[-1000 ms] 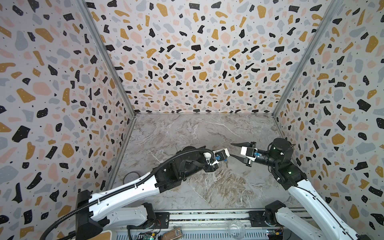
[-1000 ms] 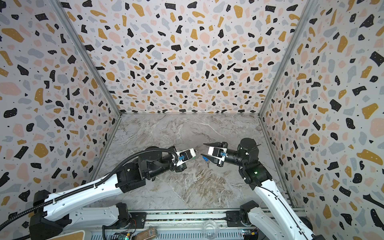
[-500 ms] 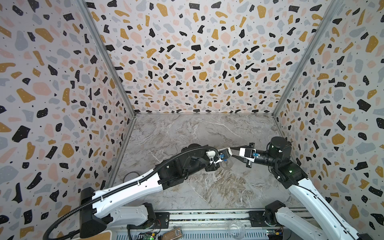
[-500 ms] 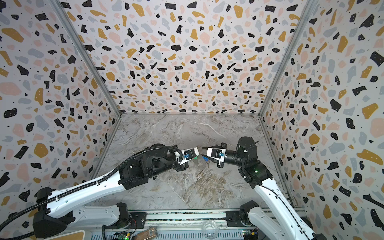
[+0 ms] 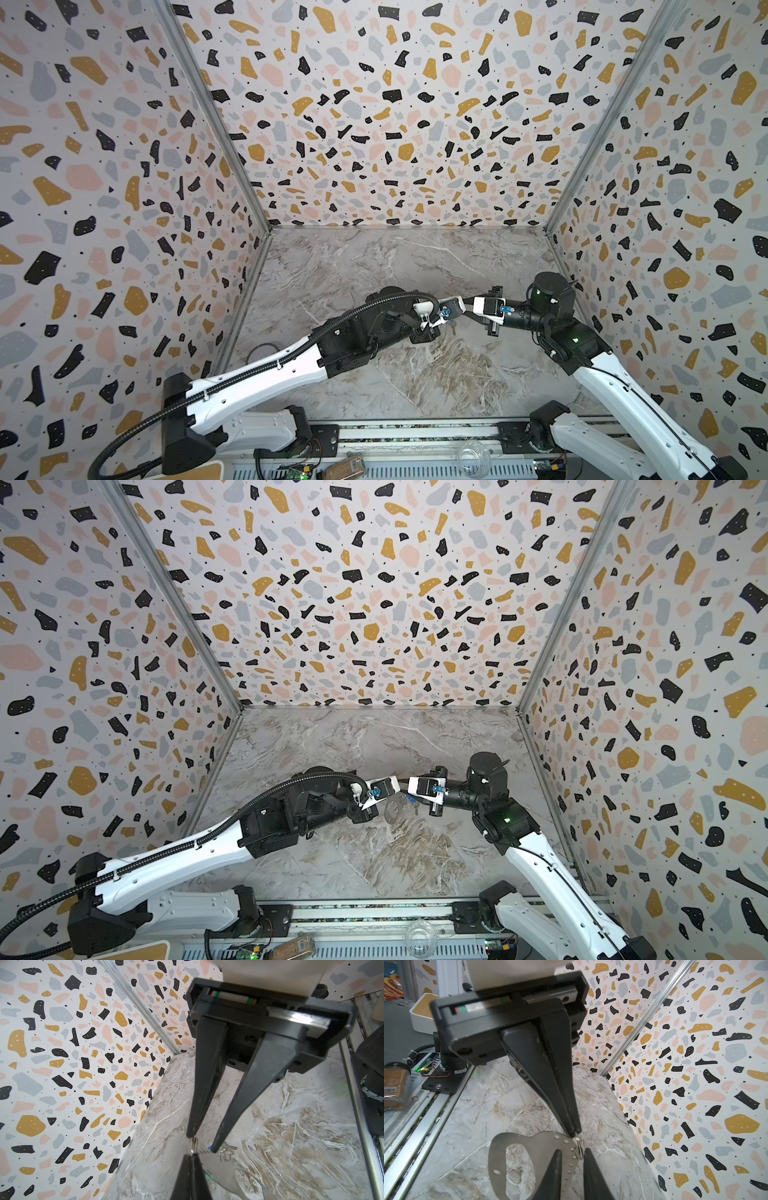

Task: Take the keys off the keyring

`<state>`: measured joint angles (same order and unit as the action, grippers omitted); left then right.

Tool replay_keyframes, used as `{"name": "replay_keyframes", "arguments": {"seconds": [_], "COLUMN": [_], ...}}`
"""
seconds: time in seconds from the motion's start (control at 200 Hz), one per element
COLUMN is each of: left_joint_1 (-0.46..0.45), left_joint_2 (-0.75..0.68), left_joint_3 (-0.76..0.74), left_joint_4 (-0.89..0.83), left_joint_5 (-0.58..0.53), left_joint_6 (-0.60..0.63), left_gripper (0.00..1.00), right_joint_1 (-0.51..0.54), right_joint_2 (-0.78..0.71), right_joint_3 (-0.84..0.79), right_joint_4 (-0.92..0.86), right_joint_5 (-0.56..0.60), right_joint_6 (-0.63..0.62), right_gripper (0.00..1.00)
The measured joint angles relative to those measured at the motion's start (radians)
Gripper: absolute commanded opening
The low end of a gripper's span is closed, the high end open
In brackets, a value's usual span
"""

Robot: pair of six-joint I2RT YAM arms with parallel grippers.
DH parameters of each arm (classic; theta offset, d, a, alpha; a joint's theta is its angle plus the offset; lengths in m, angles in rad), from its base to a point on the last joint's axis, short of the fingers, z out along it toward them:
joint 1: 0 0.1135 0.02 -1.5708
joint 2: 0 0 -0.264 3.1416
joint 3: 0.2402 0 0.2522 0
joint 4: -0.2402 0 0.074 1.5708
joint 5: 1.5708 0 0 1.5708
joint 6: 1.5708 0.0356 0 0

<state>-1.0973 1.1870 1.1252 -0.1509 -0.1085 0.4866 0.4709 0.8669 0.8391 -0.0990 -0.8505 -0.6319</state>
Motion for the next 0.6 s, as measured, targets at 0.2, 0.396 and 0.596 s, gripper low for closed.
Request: {"name": "replay_keyframes", "arguments": {"seconds": [0.2, 0.396, 0.596], "left_joint_1": [0.0, 0.0, 0.0], "left_joint_2": [0.0, 0.0, 0.0], "left_joint_3": [0.0, 0.0, 0.0], "left_joint_4": [0.0, 0.0, -0.002], "left_joint_5": [0.007, 0.018, 0.021], "left_joint_6": [0.0, 0.0, 0.0], "left_gripper": [0.0, 0.0, 0.0], "right_joint_1": [0.002, 0.007, 0.008], "right_joint_2": [0.0, 0.0, 0.005], "right_joint_3": [0.0, 0.0, 0.0], "right_joint_4": [0.024, 0.028, 0.028], "right_joint_5": [0.006, 0.008, 0.01], "right_joint_6": [0.019, 0.026, 0.025], "right_gripper": [0.14, 0.09, 0.07]}}
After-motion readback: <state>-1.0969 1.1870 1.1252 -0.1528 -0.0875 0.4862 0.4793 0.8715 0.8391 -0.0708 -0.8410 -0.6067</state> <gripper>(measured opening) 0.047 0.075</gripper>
